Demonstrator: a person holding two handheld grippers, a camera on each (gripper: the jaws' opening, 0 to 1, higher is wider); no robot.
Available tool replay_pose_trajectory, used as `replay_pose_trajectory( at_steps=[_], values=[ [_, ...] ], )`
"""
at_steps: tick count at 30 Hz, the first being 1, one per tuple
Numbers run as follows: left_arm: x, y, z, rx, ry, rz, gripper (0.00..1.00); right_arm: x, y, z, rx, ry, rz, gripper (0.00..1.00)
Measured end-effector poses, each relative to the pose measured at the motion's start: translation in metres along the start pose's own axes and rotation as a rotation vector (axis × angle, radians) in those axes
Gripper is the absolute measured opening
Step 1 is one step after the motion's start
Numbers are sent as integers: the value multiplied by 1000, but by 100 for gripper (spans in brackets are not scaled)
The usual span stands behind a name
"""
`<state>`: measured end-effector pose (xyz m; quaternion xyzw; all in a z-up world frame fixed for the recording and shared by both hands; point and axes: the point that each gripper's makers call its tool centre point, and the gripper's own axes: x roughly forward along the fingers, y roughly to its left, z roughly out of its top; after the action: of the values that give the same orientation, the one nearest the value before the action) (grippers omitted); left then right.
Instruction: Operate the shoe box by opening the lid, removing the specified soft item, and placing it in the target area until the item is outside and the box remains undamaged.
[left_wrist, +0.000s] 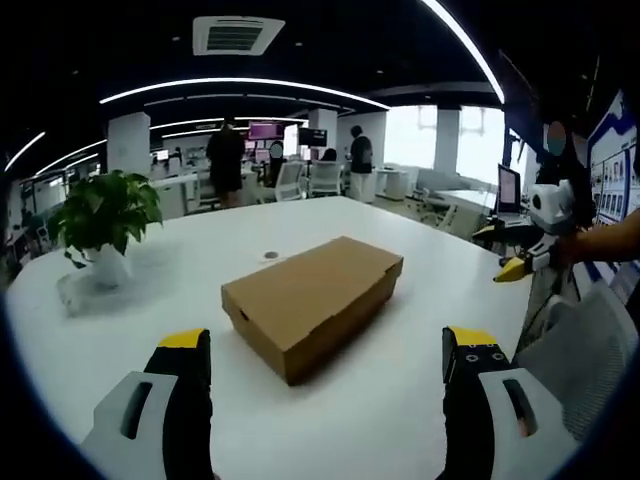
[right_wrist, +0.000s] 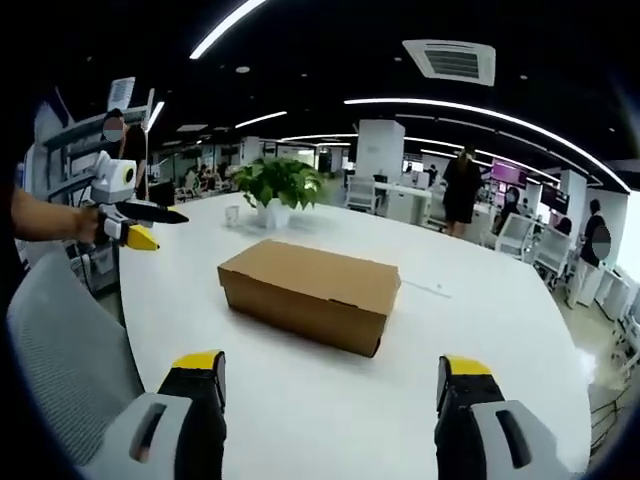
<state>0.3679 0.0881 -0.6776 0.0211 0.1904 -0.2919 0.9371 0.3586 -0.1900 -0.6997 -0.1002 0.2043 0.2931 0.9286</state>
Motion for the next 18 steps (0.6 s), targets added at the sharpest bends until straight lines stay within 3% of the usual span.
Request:
replay_pose_trajectory(
  at_steps=[18],
  values=[
    [34, 24, -21, -42, 53, 29, 97, 42, -26, -3, -59, 33, 51, 83]
  ],
)
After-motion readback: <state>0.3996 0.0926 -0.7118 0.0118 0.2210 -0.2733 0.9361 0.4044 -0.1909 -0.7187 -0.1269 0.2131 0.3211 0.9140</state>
